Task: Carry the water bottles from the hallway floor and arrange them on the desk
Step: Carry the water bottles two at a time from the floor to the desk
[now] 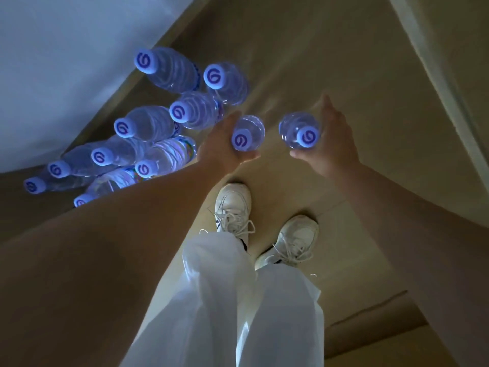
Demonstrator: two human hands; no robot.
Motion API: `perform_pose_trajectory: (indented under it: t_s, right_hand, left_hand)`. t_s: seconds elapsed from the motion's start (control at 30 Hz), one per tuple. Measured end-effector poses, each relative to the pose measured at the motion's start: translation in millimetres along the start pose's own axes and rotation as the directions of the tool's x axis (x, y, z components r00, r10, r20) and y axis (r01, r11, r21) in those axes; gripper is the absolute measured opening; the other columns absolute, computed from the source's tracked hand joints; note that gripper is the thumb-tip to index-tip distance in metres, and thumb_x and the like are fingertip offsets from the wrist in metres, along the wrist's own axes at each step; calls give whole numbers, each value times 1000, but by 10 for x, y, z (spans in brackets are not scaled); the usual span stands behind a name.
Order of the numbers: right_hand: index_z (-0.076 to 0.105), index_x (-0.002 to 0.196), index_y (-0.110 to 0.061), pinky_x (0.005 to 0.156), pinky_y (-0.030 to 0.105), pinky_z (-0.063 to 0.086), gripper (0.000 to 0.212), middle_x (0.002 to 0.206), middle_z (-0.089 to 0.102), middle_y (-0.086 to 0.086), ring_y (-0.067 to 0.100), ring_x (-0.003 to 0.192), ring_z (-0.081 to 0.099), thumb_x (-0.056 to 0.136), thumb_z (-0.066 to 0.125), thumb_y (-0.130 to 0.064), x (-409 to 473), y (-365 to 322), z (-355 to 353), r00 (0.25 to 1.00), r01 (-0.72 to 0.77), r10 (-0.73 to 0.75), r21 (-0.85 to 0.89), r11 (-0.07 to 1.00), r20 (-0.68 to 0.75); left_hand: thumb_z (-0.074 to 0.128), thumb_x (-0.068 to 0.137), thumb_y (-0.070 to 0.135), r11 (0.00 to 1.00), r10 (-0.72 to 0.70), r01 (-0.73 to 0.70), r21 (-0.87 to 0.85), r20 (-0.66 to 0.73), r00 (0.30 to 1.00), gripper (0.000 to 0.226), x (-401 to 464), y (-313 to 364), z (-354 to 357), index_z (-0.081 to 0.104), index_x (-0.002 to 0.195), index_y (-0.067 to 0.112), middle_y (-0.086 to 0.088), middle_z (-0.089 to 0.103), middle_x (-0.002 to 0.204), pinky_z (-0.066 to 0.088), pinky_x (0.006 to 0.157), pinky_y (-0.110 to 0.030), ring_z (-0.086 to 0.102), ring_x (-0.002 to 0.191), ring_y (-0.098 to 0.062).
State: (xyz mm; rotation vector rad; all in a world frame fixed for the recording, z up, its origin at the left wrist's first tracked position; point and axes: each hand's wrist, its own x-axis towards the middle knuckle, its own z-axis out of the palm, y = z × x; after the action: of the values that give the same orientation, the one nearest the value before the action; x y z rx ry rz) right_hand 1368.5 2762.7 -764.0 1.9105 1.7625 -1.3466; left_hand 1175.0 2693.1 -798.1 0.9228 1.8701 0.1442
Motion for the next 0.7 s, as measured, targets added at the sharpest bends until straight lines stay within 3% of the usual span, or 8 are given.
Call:
perform_pose_trajectory:
  t_s: [0.13,0.27,0.43,0.57,0.7]
  right_hand:
    - [40,138,-19,100,39,40,81,137,45,6,25,123,47,69,82,-18,21,-12,93,996,88,-89,58,994,28]
    - [45,132,-19,97,38,42,70,131,52,3,24,117,52,71,79,-21,-110,-70,48,997,74,-75,46,996,16]
    - [46,130,-17,96,38,44,66,127,53,7,25,113,54,72,77,-20,-797,-315,-245,998,54,-51,112,992,-33]
    - [52,122,-13,90,43,46,60,117,56,10,29,105,56,68,78,-21,-1547,-558,-625,989,130,-122,102,986,-88]
    - [54,121,-15,88,41,46,60,114,57,9,28,105,54,66,78,-23,-2339,-855,-984,965,237,-234,15,971,-116]
  left_hand:
    - [86,62,29,1000,10,-10,-3,-29,1000,82,-68,26,-33,45,133,18,-1,60,121,44,97,-42,56,113,-22]
    - [85,62,38,997,1,5,82,-71,997,72,-267,131,-84,51,123,20,1,64,110,48,88,-41,60,103,-23]
    - [84,62,37,999,-37,37,3,-73,997,76,-895,400,-357,47,125,19,-1,60,113,46,92,-43,57,106,-26]
    - [86,60,32,996,-42,34,-83,-89,995,73,-1619,671,-630,50,121,15,-4,62,112,44,93,-42,57,105,-27]
    - [85,61,36,983,-93,64,-170,-167,982,65,-2521,914,-861,55,116,23,4,64,106,47,88,-35,60,98,-21]
